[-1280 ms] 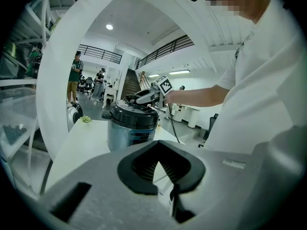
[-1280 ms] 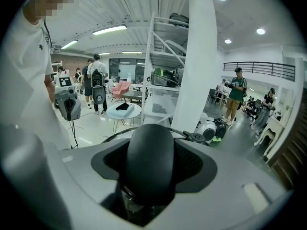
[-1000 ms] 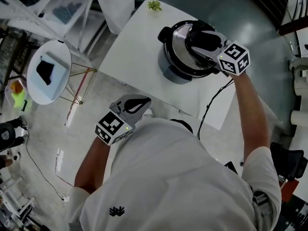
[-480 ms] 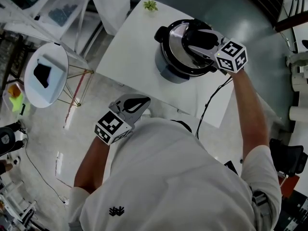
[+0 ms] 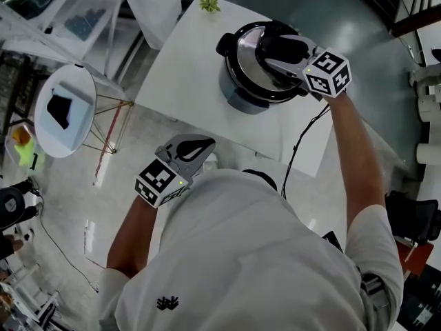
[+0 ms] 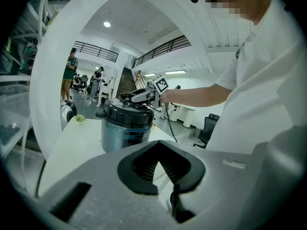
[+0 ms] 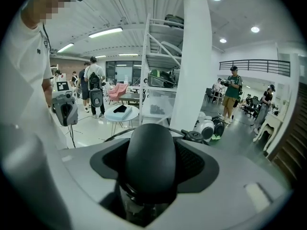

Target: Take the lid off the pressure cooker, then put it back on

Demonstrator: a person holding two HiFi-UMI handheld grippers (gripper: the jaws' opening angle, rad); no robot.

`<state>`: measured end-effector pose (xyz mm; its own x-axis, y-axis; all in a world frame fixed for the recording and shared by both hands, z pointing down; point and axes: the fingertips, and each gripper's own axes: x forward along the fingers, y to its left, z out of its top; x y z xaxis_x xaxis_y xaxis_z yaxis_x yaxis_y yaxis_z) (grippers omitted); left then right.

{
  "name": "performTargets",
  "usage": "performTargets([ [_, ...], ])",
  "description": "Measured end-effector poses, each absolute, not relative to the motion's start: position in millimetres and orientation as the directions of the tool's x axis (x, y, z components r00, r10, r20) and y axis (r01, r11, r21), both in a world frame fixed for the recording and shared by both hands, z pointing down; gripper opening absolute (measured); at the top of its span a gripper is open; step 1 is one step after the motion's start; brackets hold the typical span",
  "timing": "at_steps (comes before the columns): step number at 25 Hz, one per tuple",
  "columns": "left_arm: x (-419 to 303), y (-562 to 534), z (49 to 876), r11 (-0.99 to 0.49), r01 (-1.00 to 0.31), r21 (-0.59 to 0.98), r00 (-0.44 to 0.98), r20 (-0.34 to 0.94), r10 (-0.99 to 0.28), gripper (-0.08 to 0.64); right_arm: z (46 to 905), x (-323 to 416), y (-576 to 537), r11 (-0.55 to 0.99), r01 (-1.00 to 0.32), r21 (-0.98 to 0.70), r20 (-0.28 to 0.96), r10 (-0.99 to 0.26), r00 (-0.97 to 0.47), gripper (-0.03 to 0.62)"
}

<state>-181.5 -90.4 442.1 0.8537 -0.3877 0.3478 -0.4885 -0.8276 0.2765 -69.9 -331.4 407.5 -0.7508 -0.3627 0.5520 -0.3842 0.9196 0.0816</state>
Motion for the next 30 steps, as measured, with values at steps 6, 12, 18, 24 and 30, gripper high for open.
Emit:
performTargets([
  [6,-176.1,-82.9,441.2,-0.840,-0.469,0.273,0.862,0.350,-0.367,0.008,403.9,-54.7,-325.9,0.893,-0.444,0.071,0.527,-0.412,-0.744,0.318],
  [12,-167.2,-80.5,442.1,-0.859,-0.439,0.264,0.871,0.360,-0.335,0.008,399.8,-32.6,-314.1,0.864,-0.499,0.070,0.500,-0.463,-0.732,0.318],
  [18,-149.4,-76.9,439.1,-0.878,-0.411,0.245,0.878,0.365,-0.309,0.008,402.9,-3.1,-289.5,0.827,-0.559,0.056,0.481,-0.513,-0.711,0.307],
  [24,-128.5,-70.7,433.7,-0.893,-0.390,0.226,0.880,0.378,-0.288,0.008,412.2,22.5,-245.2,0.774,-0.634,0.006,0.441,-0.571,-0.693,0.241],
  [30,-109.7,-60.3,426.1,-0.890,-0.399,0.221,0.873,0.389,-0.295,0.008,418.3,29.7,-181.2,0.734,-0.676,-0.056,0.379,-0.611,-0.695,0.143],
])
